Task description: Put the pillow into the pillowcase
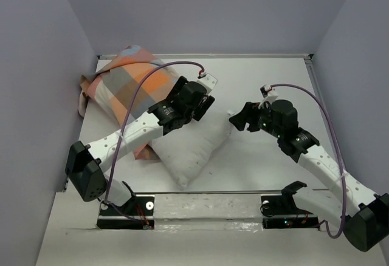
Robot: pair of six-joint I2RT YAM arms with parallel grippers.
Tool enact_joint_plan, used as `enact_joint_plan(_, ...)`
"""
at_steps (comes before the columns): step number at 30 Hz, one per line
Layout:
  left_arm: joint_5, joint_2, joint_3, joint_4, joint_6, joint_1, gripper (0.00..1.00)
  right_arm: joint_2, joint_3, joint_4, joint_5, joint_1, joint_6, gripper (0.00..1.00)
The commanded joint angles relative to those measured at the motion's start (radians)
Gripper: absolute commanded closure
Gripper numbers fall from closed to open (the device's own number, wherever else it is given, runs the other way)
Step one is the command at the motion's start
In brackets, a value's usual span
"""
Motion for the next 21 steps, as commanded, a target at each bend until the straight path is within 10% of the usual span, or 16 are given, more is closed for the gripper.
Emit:
enact_joint_plan(1,-0.048,0.009,0.041,-0.007,0.075,-0.004,0.02,-0.020,-0.020,0.060,-0.083,0.007,-0.014,0.28)
enact_joint_plan(10,-0.205,0.098,0.046,0.042,0.110,0.018,0.19,-0.011,-0.012,0.084,-0.116,0.034,-0.014,0.28)
enact_joint_plan(16,-0.206,0.085,0.082,0.117,0.093,0.026,0.72,0.061,0.025,0.064,-0.096,0.093,-0.041,0.18)
enact_joint_plan(21,-0.061,0.064,0.122,0.119,0.020,0.026,0.82,0.184,0.100,0.066,0.049,0.186,-0.087,0.09)
